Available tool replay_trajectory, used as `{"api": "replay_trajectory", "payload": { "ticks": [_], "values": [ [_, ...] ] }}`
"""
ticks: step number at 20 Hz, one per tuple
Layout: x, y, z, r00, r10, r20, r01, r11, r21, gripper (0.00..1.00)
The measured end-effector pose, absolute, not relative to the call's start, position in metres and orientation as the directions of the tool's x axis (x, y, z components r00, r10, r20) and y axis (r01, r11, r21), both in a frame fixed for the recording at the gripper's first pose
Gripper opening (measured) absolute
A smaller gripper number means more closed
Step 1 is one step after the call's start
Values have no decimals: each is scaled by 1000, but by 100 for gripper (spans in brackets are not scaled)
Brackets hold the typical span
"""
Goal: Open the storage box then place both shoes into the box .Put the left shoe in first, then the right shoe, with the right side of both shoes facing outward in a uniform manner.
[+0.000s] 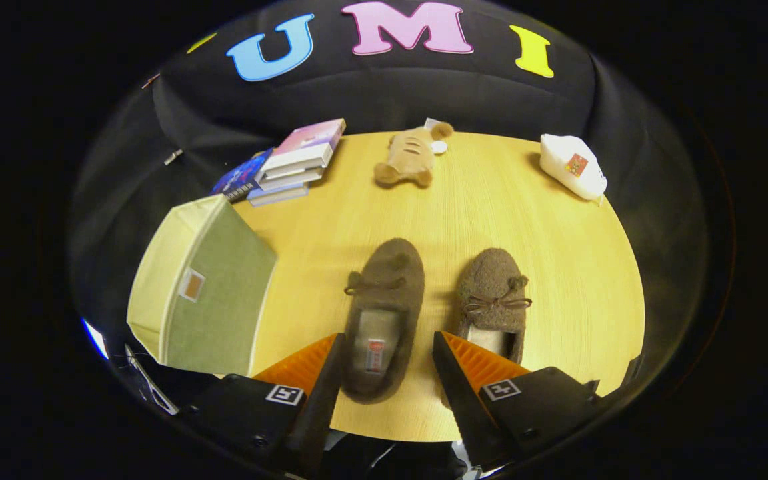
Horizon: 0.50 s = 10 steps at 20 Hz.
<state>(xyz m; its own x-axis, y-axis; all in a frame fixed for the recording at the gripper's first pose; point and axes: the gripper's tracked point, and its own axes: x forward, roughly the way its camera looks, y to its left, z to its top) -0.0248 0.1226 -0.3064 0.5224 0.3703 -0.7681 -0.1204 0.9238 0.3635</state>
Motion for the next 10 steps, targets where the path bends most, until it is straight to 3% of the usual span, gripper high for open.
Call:
{"api": "replay_trajectory", "payload": {
  "ticks": [4,7,10],
  "values": [
    [-10,131,-343,484,334,-809,-58,935,351,76],
    [0,136,-363,458,312,-832,-31,941,336,63],
    [5,134,-387,428,275,-861,-24,956,294,58]
  ]
}}
